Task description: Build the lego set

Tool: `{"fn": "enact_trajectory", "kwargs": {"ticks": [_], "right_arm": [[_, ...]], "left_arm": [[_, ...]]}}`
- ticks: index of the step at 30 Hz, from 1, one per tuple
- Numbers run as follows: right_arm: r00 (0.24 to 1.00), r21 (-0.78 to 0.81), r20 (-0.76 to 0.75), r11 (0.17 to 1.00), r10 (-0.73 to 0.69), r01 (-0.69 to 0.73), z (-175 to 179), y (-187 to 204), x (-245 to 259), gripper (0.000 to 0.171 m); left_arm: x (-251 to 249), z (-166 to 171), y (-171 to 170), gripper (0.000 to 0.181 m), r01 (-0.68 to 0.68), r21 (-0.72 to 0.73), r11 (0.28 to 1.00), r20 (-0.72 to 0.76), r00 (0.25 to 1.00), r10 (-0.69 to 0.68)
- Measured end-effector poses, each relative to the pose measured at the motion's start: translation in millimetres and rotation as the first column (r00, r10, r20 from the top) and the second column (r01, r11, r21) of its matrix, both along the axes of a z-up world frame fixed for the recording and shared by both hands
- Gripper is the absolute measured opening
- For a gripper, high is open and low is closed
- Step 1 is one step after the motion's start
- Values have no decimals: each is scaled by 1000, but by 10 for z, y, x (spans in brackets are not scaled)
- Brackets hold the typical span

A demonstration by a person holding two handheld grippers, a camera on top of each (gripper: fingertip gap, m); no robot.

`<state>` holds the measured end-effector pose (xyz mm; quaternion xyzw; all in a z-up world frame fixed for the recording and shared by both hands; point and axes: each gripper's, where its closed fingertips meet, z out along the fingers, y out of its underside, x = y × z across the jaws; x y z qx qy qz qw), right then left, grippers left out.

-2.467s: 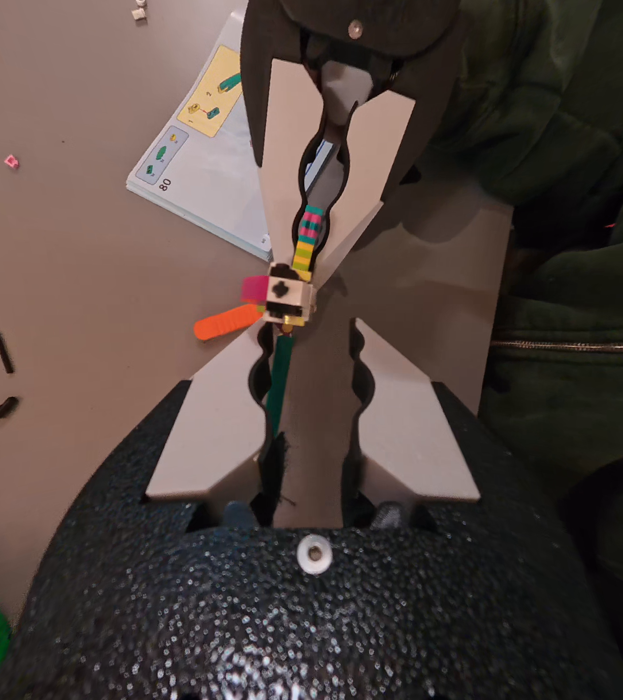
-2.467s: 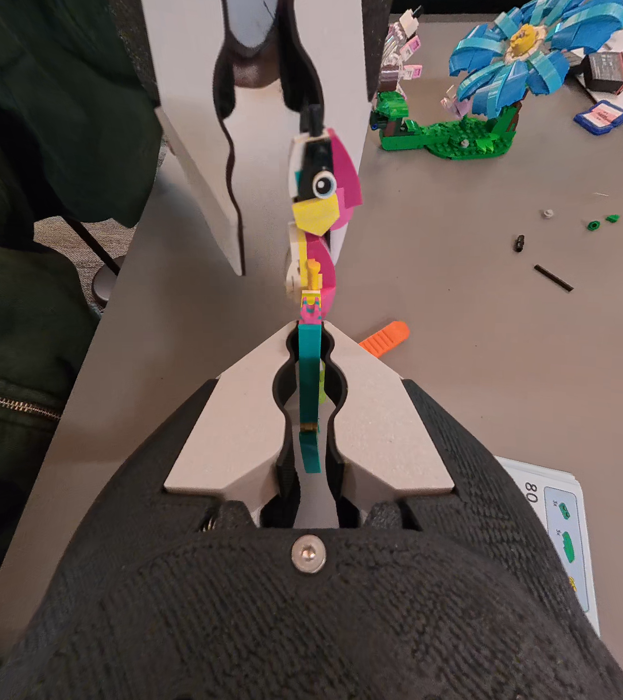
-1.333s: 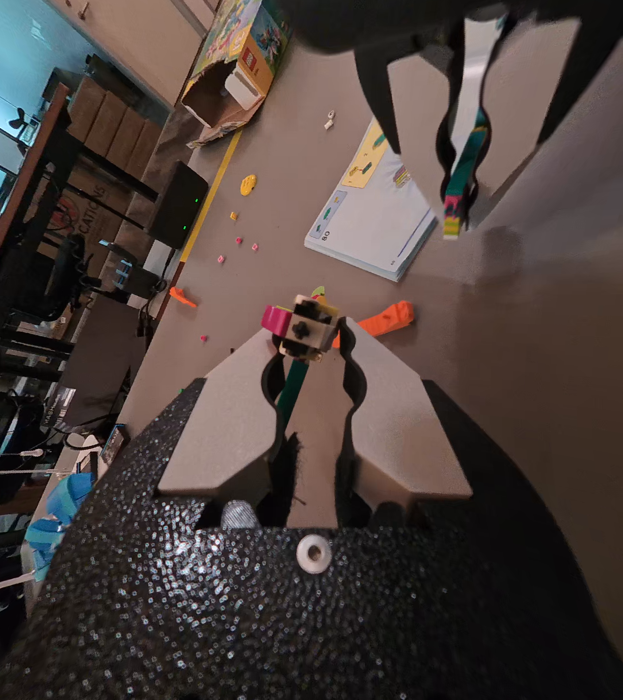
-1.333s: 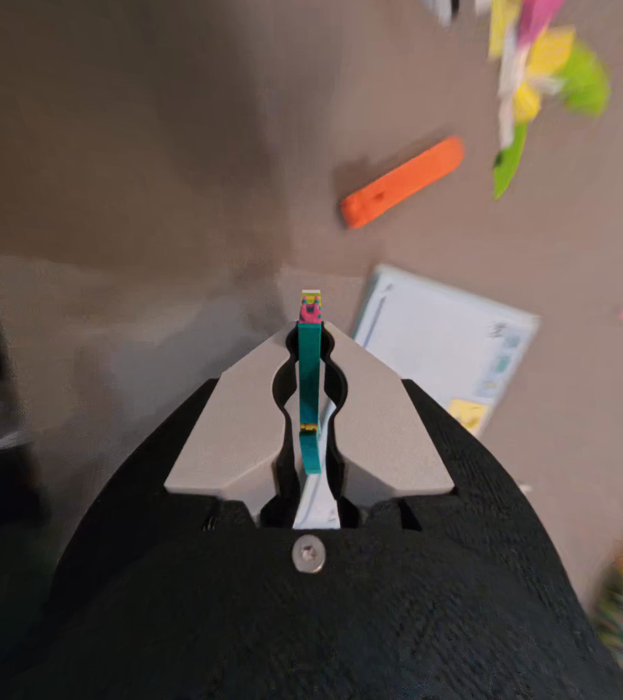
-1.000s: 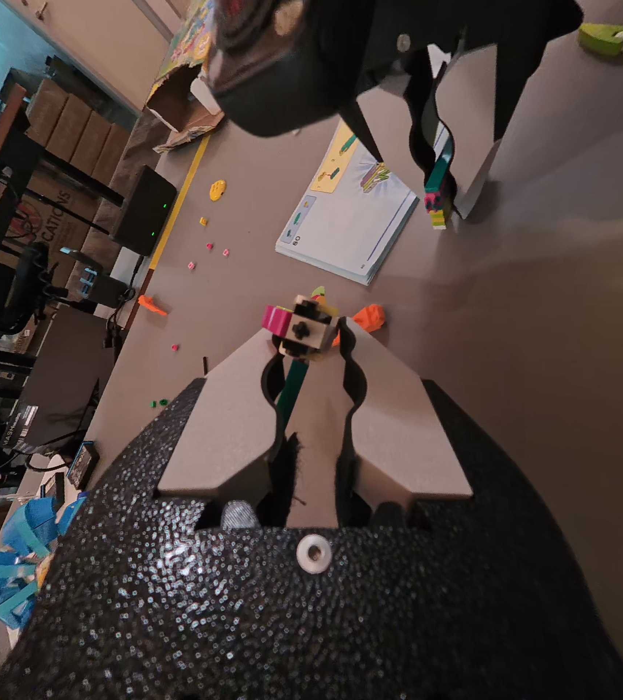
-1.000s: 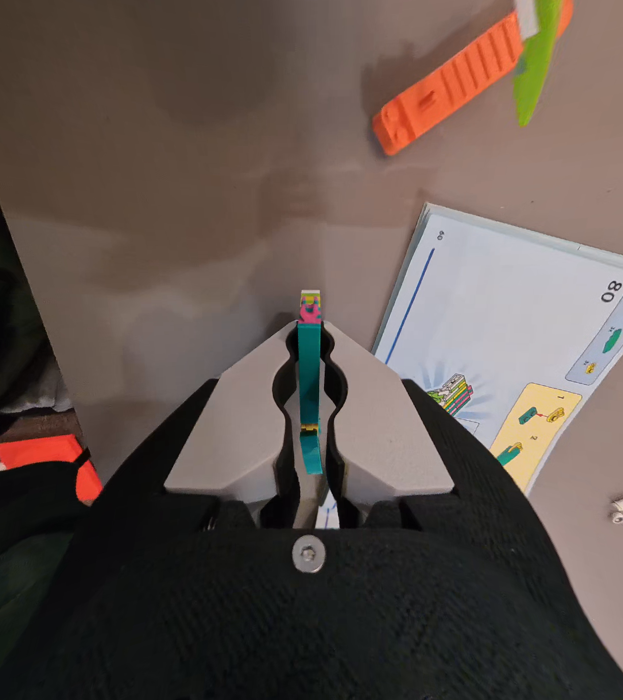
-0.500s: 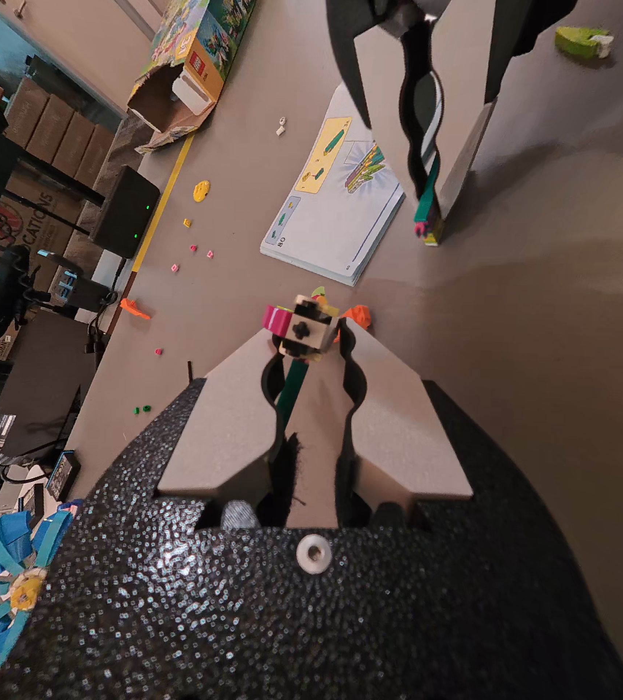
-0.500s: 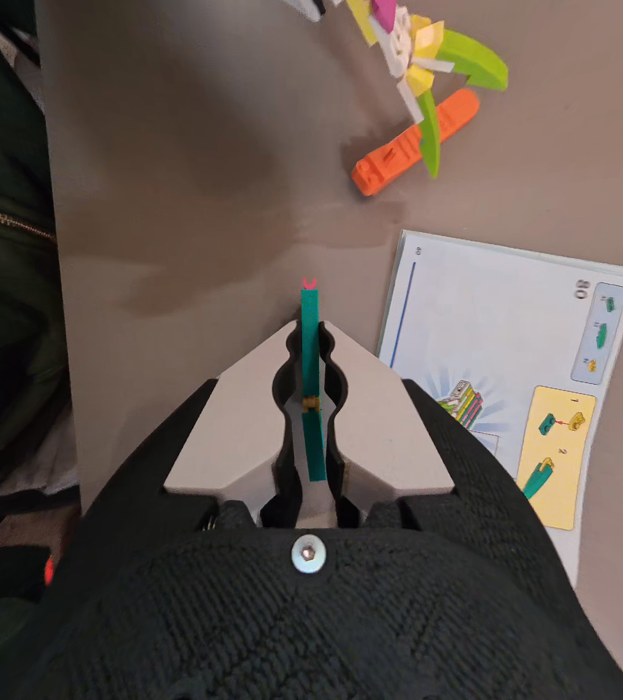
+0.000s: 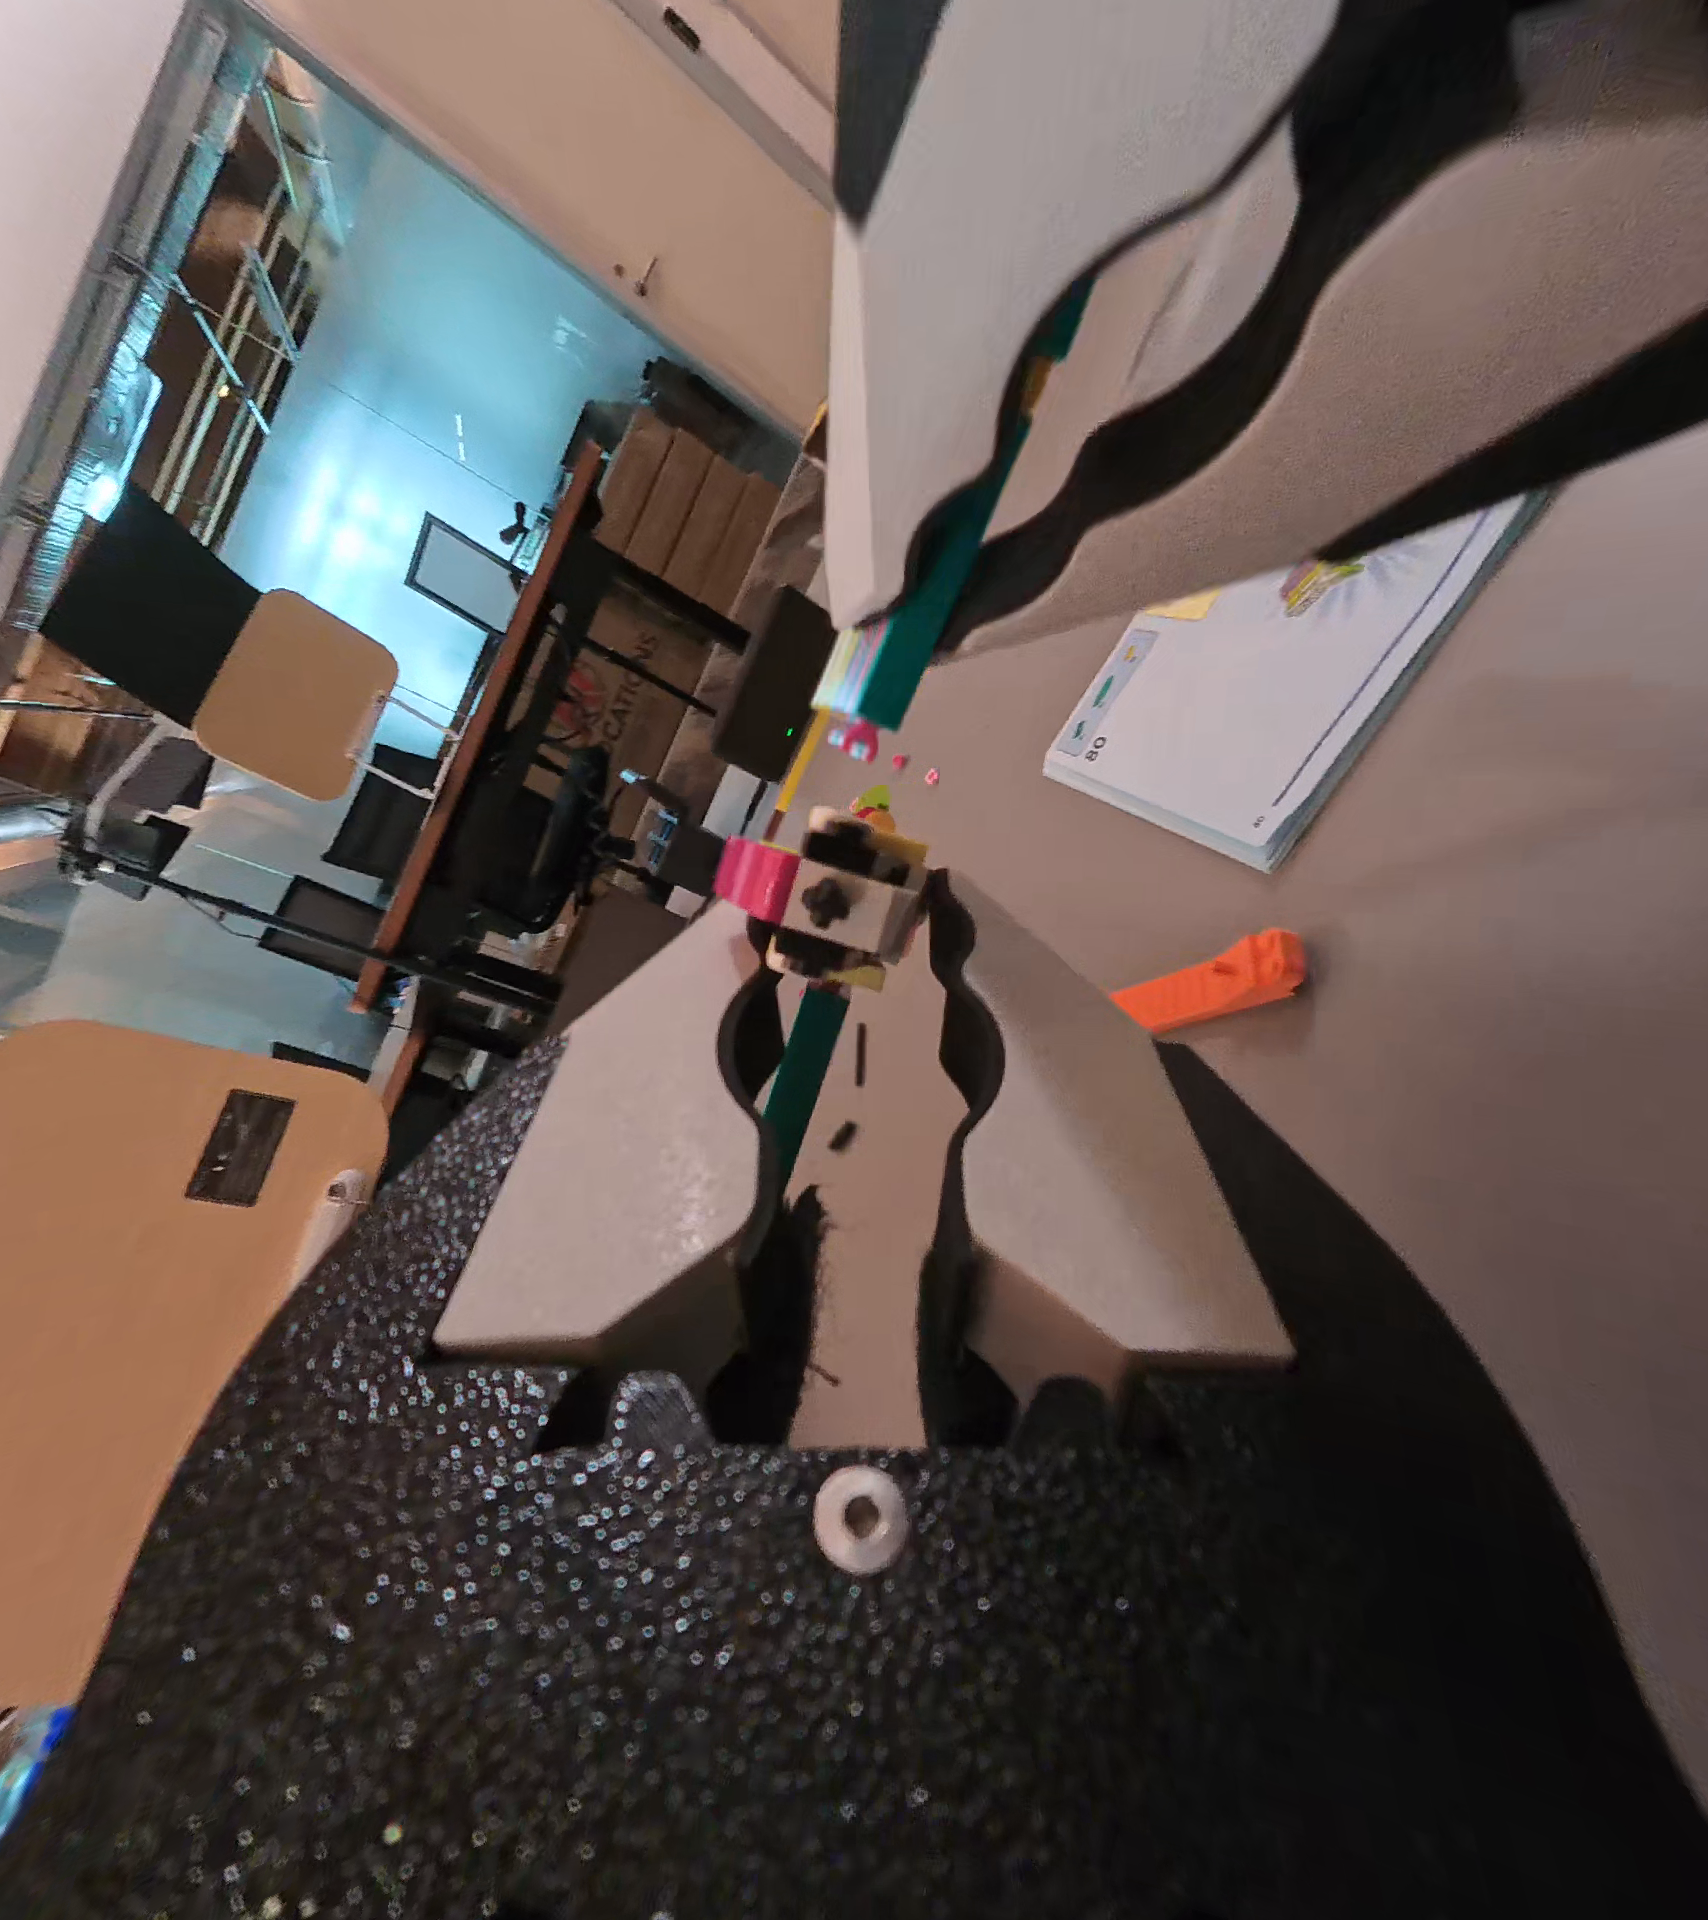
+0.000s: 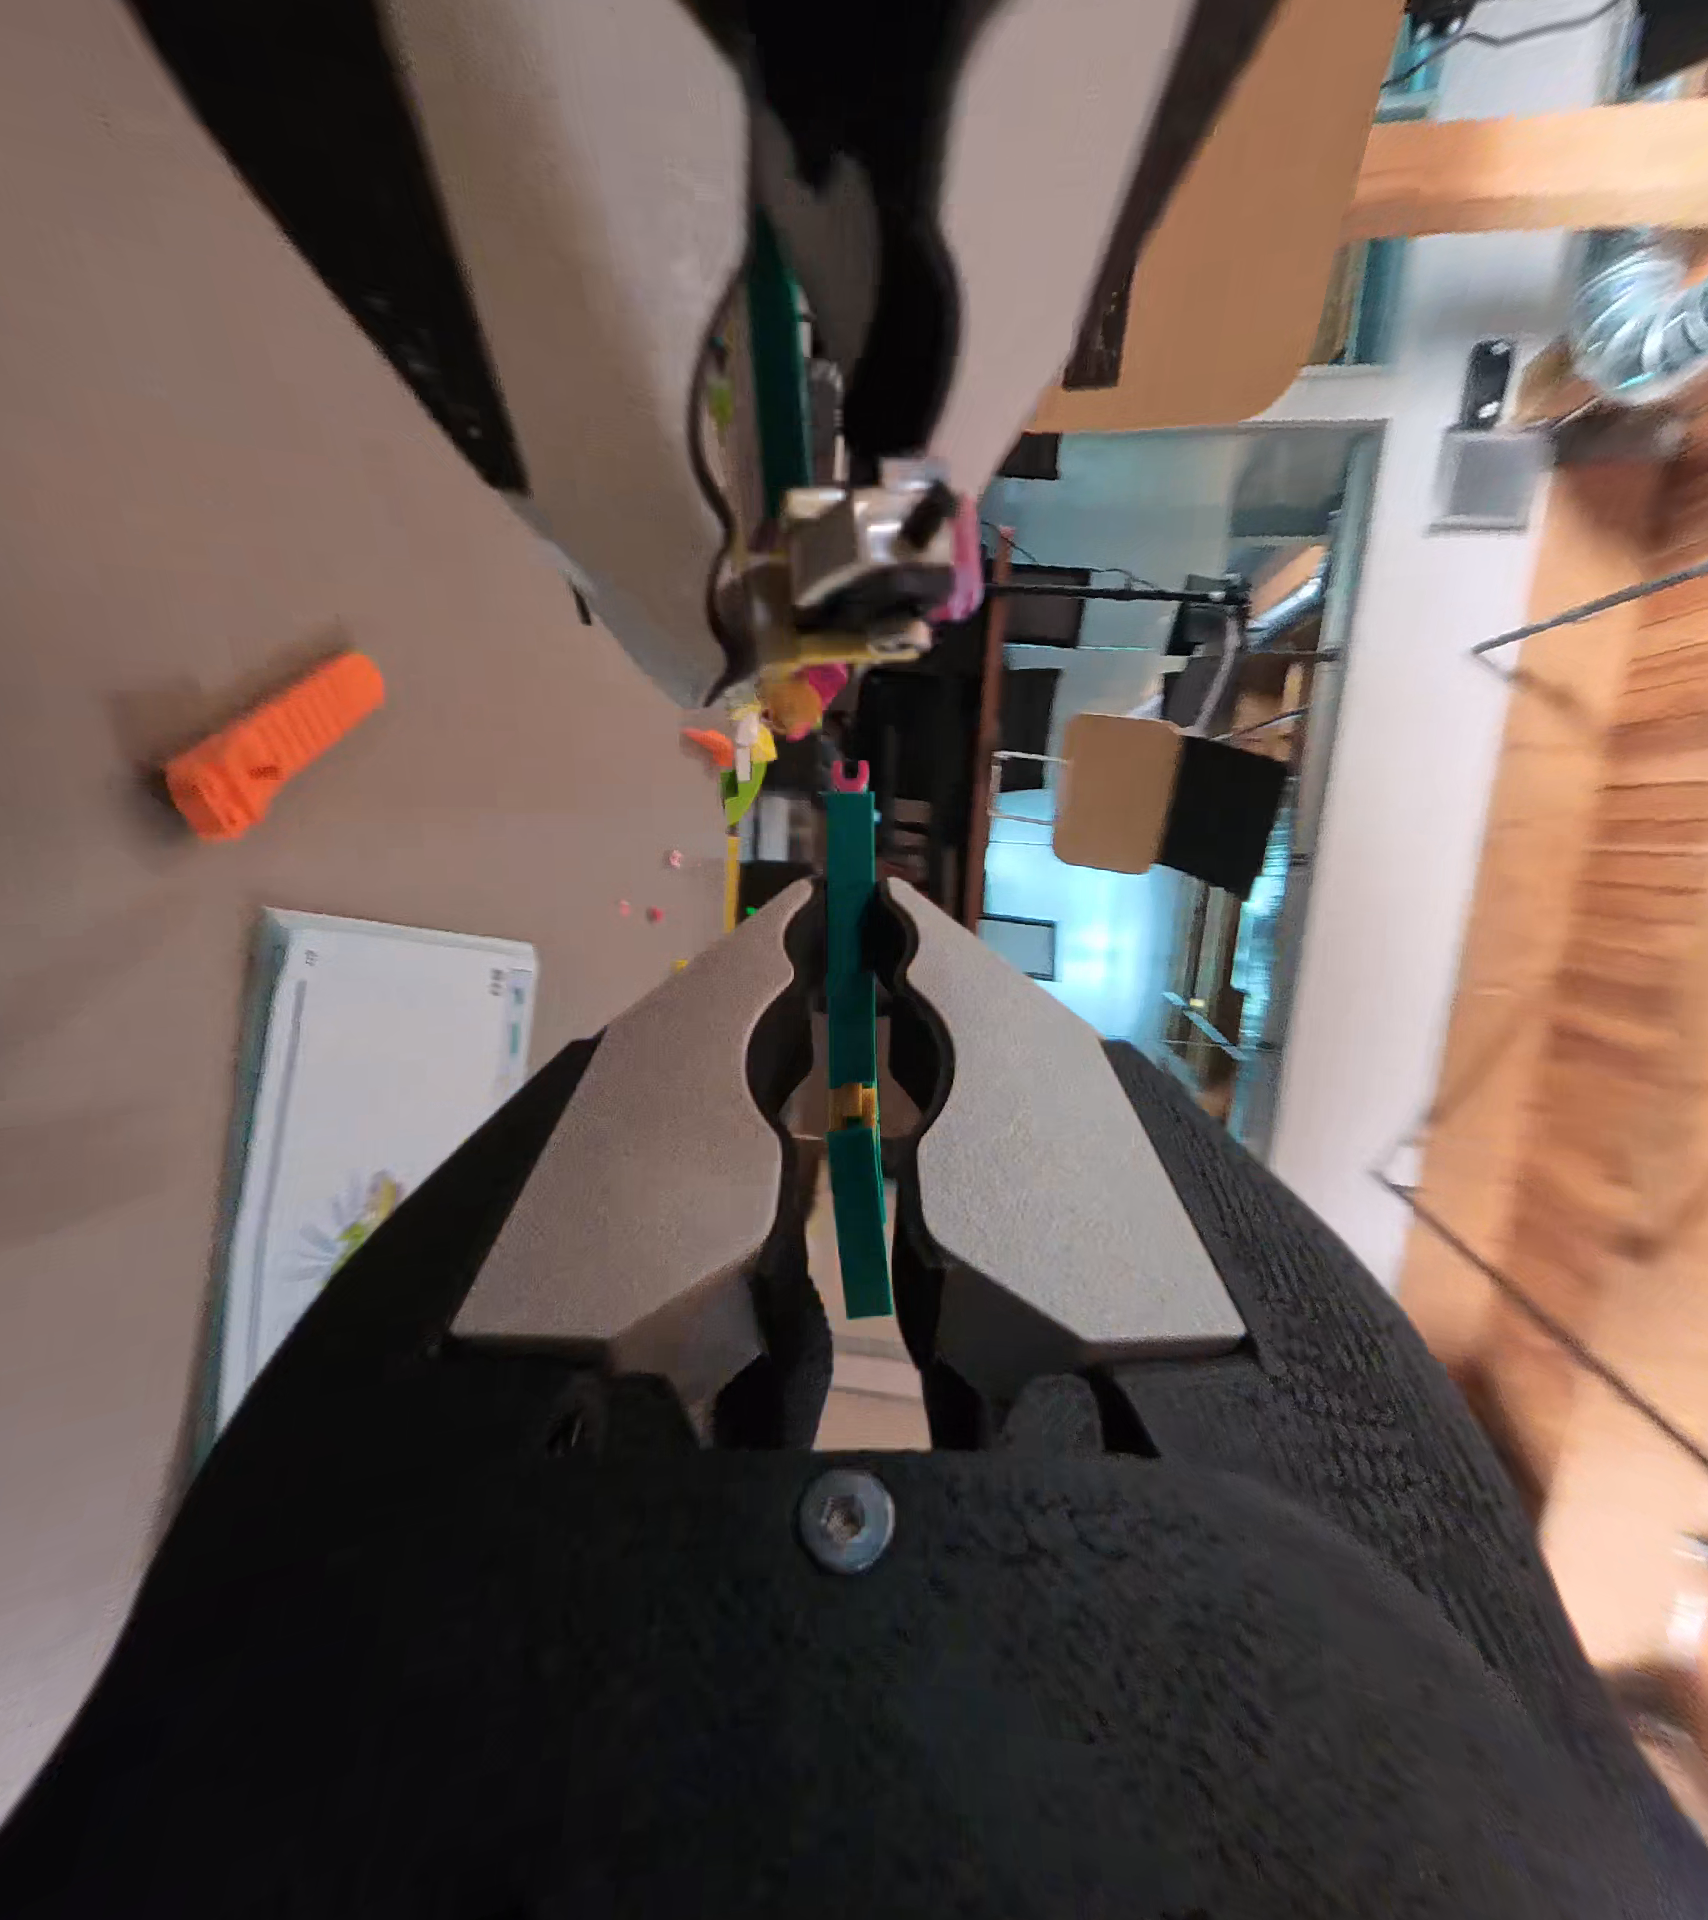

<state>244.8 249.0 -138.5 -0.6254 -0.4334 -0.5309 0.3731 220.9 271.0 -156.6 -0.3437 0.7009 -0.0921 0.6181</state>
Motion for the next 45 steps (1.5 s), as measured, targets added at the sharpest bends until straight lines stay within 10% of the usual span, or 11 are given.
{"fn": "enact_trajectory", "kwargs": {"ticks": [1,45], "right_arm": [[999,4,42,1000,-5,5,-6,15,-8,6],[971,-80,235,996,43,-25,-173,36,-11,5]], "left_arm": [[-3,16,-3,24,-4,11,1000,5,1000,4],[40,-95,-42,23,-3,109,994,-28,1000,6]]}}
